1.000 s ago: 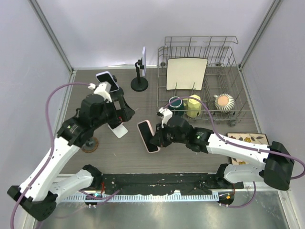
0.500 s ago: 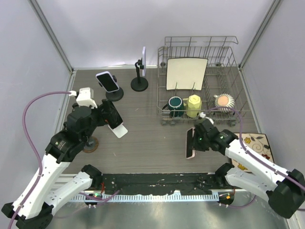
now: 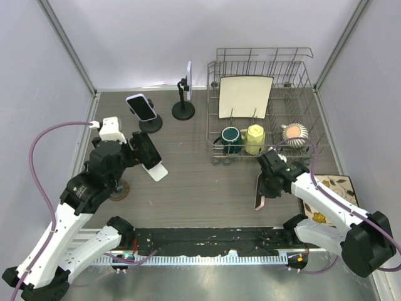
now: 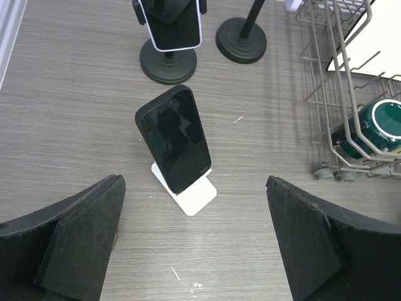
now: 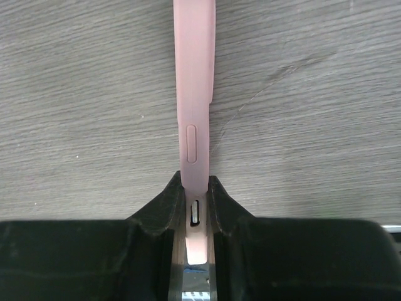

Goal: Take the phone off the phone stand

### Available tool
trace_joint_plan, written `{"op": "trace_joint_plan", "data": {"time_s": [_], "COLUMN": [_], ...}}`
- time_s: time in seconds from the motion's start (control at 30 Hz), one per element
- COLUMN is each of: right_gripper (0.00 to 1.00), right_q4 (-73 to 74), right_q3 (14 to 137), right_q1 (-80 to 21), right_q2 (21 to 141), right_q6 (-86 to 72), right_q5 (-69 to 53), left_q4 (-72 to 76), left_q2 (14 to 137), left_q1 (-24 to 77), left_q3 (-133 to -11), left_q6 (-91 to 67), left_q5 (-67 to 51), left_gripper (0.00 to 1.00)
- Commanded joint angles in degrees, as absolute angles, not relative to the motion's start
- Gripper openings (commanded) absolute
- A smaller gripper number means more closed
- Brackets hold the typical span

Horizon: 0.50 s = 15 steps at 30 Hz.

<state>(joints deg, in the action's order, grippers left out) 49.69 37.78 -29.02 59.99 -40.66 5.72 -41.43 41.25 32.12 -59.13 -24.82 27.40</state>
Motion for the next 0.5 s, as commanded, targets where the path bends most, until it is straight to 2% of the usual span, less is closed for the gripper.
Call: {"op": "trace_joint_plan", "data": {"time_s": [0.0, 0.03, 0.07, 0.23, 0.33, 0.47], "right_gripper": [0.12, 0.16, 0.25, 0.53, 0.62, 0.70], "right_q4": [51.1, 51.8, 52.3, 52.5, 52.6, 52.5], "right_q3": [40.8, 41.0, 41.2, 41.7, 42.2, 42.2], "right_q1": [-28.3, -28.3, -28.3, -28.3, -28.2, -28.1], "right_q2": [60.6, 60.9, 61.2, 60.7, 60.7, 61.0], "right_q6": [-40.7, -41.1, -41.2, -42.1, -42.3, -42.9], "right_q5": [11.1, 11.4, 11.9, 14.1, 15.0, 16.1], "left_q4": [-40.9, -41.0, -41.0, -40.3, -39.7, -39.0], "left_q2": [40.7, 40.7, 40.9, 41.7, 42.4, 43.2], "left_q1": [31.9, 31.9, 31.9, 31.9, 31.9, 31.9], "left_q3": [-58.9, -59.1, -59.2, -59.5, -59.7, -59.8], "left_q6": [-23.6, -23.4, -23.3, -22.6, -22.3, -22.1], "left_q5": [29.3, 29.3, 29.3, 29.6, 29.6, 29.4], "left_gripper": [1.00, 1.00, 1.00, 1.00, 1.00, 1.00]}}
